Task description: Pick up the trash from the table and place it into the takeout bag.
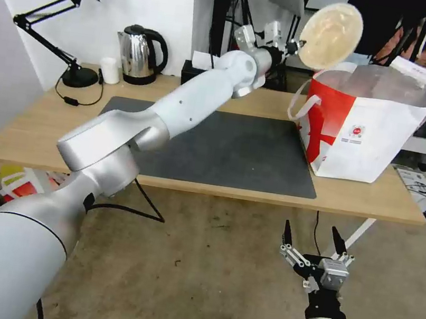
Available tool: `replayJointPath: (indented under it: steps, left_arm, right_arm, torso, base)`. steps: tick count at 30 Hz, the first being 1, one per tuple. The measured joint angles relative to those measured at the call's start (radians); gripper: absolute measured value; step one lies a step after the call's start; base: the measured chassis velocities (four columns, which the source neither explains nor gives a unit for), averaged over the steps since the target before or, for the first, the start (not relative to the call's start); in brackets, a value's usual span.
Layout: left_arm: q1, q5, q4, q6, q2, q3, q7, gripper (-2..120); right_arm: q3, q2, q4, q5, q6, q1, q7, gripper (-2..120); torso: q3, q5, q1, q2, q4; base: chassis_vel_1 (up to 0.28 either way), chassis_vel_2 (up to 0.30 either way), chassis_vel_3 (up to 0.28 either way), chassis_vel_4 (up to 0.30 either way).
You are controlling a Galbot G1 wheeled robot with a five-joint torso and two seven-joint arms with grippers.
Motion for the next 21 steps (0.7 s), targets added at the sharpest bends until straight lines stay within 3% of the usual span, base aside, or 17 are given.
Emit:
replayJointPath:
  steps: [10,21]
  left_arm:
    - [0.009,-0.004,-0.015,-0.016,0.001,0.068,0.103,0]
    - [0.011,-0.001,-0.017,-0.029,0.002,0.066,0.127,0]
  right_arm:
    - [0.0,0.0,0.0,0.0,0.0,0.0,0.0,100]
    - [0.0,0.0,0.0,0.0,0.0,0.0,0.0,100]
  torso:
    - [0.0,0.0,0.0,0.0,-0.0003]
    - [0.0,0.0,0.0,0.0,-0.0001]
  base:
    - [0.0,0.0,0.0,0.0]
    - [0.0,0.0,0.0,0.0]
